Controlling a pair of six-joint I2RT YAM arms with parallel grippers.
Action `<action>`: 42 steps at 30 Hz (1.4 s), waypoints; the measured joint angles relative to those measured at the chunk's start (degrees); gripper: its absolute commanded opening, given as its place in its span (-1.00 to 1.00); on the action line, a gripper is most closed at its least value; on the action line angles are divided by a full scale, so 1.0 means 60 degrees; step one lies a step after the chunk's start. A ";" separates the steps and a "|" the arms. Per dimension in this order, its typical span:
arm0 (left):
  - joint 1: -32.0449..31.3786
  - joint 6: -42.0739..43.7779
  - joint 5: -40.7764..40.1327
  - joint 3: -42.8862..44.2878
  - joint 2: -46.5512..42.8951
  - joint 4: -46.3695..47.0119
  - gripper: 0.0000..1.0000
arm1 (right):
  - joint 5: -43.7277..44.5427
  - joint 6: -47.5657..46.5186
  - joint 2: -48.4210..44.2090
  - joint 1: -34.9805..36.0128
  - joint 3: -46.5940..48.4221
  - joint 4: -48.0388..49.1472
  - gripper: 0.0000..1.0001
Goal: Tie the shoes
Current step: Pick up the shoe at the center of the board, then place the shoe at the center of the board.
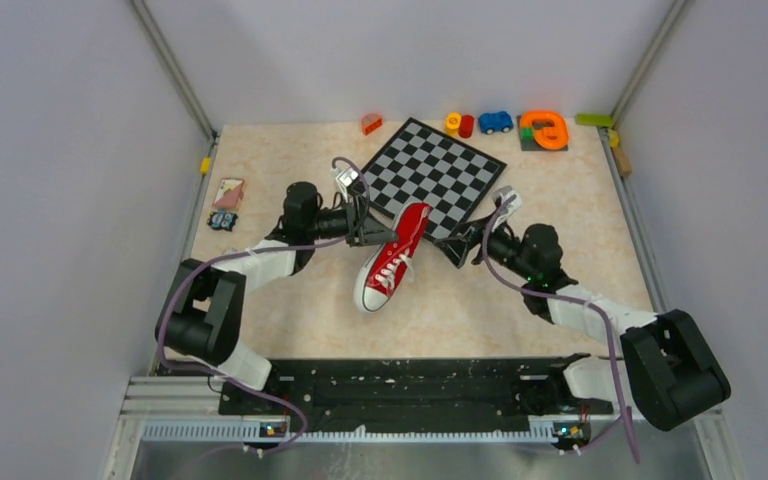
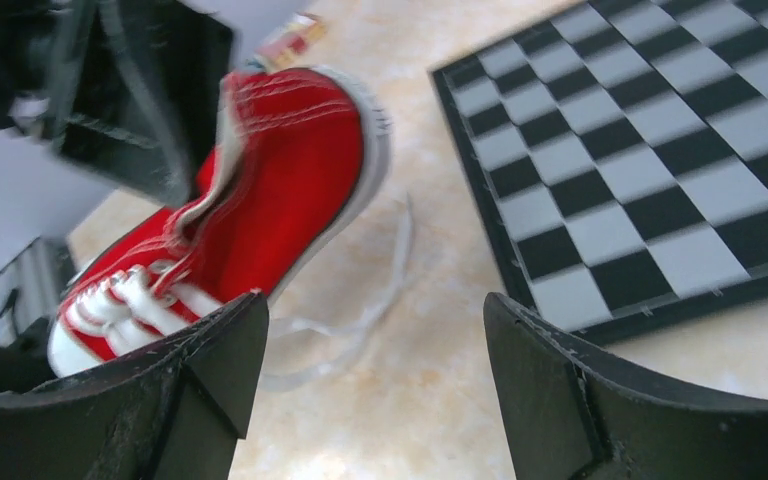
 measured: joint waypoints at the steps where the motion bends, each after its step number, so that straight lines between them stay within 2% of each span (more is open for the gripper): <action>1: 0.0000 -0.0608 0.0295 -0.0047 0.0127 0.0820 -0.75 | -0.0255 0.0004 -0.0102 0.0000 -0.0084 0.0288 0.60; 6: 0.0000 -0.3934 0.1293 -0.0062 0.0914 0.5045 -0.78 | -0.2014 0.0000 -0.0437 0.0076 -0.0984 0.2641 0.59; 9: 0.0000 -0.5380 0.1639 -0.0062 0.1133 0.6754 -0.76 | -0.2685 -0.0073 -0.0441 0.0262 -0.1118 0.3180 0.60; 12: -0.0007 -0.6262 0.1912 -0.0029 0.1140 0.7730 -0.75 | -0.3129 -0.0299 -0.0444 0.0619 -0.1096 0.3300 0.65; 15: -0.0058 -0.6703 0.2025 0.0120 0.1140 0.8123 -0.75 | -0.3253 -0.0710 -0.0437 0.1104 -0.0911 0.2940 0.68; 19: -0.0193 -0.6914 0.2055 0.0350 0.1133 0.8178 -0.75 | -0.3005 -0.1173 -0.0219 0.1592 -0.0495 0.2557 0.82; 22: -0.0295 -0.6925 0.2055 0.0506 0.1071 0.8040 -0.75 | -0.2871 -0.1242 0.0270 0.1676 -0.0299 0.2557 0.67; 31: -0.0335 -0.6819 0.1953 0.1286 0.0823 0.7420 -0.78 | -0.2761 -0.1326 0.0758 0.1836 -0.0106 0.2379 0.61; 32: -0.0335 -0.6870 0.1920 0.1453 0.0827 0.7388 -0.78 | -0.2732 -0.1330 0.0783 0.1840 -0.0106 0.2393 0.55; 35: -0.0335 -0.7114 0.1745 0.1949 0.0827 0.7424 -0.78 | -0.2667 -0.1337 0.0929 0.1854 -0.0106 0.2397 0.10; 36: -0.0335 -0.7202 0.1665 0.2102 0.0827 0.7446 -0.78 | -0.2663 -0.1330 0.0998 0.1869 -0.0102 0.2393 -0.10; 37: -0.0335 -0.7278 0.1592 0.2255 0.0831 0.7486 -0.78 | -0.2659 -0.1362 0.1045 0.1883 -0.0102 0.2386 -0.41; 38: -0.0335 -0.7329 0.1530 0.2335 0.0831 0.7515 -0.78 | -0.2645 -0.1326 0.1071 0.1887 -0.0102 0.2357 -0.64; 41: -0.0302 -0.7475 0.1315 0.2477 0.0896 0.7690 -0.79 | -0.2630 -0.1246 0.1035 0.1898 -0.0102 0.2350 -1.00; 42: -0.0288 -0.7501 0.1235 0.2484 0.0973 0.7796 -0.79 | -0.2608 -0.1206 0.0969 0.1898 -0.0102 0.2313 -1.00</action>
